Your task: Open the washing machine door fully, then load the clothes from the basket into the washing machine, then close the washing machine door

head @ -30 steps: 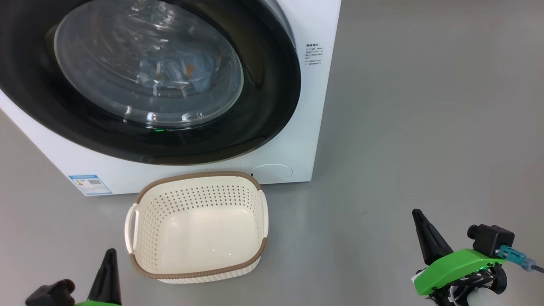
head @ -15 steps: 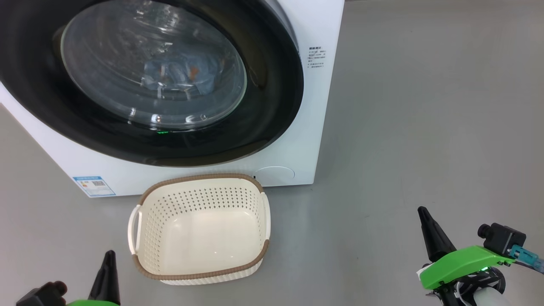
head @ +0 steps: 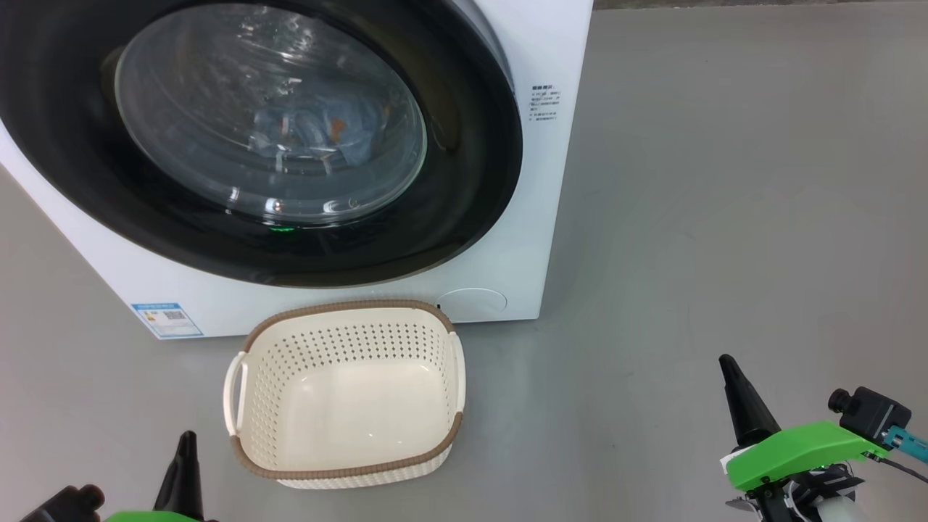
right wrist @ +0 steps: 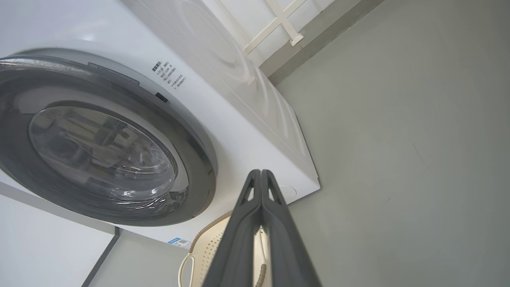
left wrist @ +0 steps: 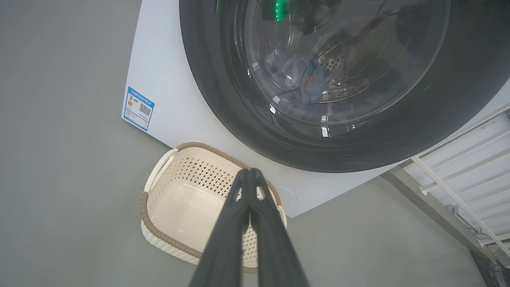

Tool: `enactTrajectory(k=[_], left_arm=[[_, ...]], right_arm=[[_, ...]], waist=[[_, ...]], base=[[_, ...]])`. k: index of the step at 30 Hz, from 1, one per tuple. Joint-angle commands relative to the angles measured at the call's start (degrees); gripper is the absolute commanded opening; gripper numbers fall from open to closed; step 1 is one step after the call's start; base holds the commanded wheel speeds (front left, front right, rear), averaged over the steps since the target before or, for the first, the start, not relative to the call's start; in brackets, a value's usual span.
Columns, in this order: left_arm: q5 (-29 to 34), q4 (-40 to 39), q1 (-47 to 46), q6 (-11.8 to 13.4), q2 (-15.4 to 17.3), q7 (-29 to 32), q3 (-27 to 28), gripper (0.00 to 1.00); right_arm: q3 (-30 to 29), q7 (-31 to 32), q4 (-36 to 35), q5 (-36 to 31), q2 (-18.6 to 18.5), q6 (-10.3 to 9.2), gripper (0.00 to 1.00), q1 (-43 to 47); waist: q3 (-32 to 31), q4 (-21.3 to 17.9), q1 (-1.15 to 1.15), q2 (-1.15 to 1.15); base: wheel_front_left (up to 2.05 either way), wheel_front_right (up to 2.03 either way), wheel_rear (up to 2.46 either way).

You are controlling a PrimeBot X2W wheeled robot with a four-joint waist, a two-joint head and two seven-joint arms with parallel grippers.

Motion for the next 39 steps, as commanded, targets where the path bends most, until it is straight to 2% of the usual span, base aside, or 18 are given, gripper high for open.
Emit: enactTrajectory(k=[1, 39], left_arm=[[-1.7, -1.5, -2.3, -0.1, 0.6, 0.3, 1.2, 0.00], [-23.1, -2.0, -3.6, -0.1, -0.4, 6.6, 3.0, 0.00]], right_arm=[[-0.3, 0.4, -1.8, 1.5, -0.2, 0.03, 0.00, -0.4], [-4.3, 6.7, -6.1, 20.7, 2.1, 0.05, 0.00, 1.8]], waist=[[-0.1, 0.1, 0.00, 0.00], [-1.8, 1.3, -0.01, 0.00]], base=[[0.00, 0.00, 0.00], [0.00, 0.00, 0.00]])
